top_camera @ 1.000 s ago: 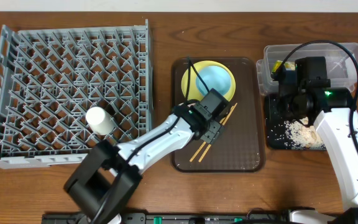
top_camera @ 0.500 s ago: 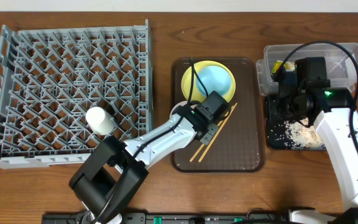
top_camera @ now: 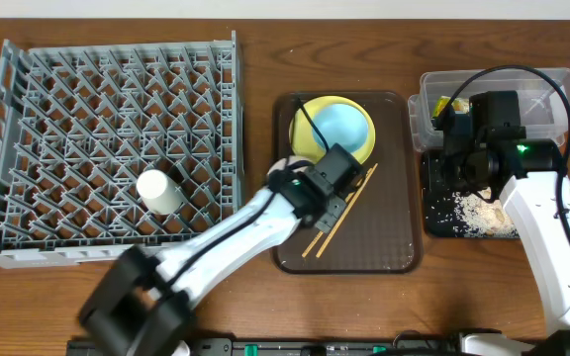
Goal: Sort waste into correct bins and load items into the dishwasher rack
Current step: 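Grasp the pink bowl rim with the left gripper and lift it, then carry the pink bowl with the left gripper into the rack and release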
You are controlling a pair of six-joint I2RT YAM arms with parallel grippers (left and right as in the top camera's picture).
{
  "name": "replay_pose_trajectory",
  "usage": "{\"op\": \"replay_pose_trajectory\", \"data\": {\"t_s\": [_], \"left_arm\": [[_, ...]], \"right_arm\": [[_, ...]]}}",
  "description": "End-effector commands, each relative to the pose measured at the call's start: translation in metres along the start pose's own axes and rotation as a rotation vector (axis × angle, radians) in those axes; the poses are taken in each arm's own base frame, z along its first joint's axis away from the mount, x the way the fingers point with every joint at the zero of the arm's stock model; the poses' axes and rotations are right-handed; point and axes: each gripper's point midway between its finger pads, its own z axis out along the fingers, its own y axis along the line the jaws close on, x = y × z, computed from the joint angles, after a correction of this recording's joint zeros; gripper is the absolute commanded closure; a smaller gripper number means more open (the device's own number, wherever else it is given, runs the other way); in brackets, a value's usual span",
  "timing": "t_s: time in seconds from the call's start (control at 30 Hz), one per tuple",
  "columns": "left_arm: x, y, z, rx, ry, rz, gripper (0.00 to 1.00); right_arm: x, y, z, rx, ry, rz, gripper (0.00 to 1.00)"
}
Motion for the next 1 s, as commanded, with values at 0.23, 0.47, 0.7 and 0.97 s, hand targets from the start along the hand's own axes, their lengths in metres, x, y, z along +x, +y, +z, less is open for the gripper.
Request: {"op": "replay_pose_trajectory", "data": {"t_s": [0.23,0.47,0.7,0.97], "left_arm": [[-0.047,0.056,-0.126,0.184,-0.347,-0.205,0.94],[-0.052,0.158,-0.168,0.431,-0.539,-0.441,0.94],[-0.046,0.252,-0.188,0.659,-0.718,-0.660,0.94],[-0.024,0.312,-0.156,0.923,-0.704,-0.840,0.94]], "right_arm": [[-0.002,0.003,-0.004,-0.001,-0.014,-0.024,0.86],[-0.002,0.003,-0.004,-0.001,-0.014,-0.024,0.87],[-0.002,0.003,-0.004,-0.001,-0.013,-0.024,0.87],[-0.002,0.003,-0.004,-0.001,-0.014,-0.024,0.87]]}}
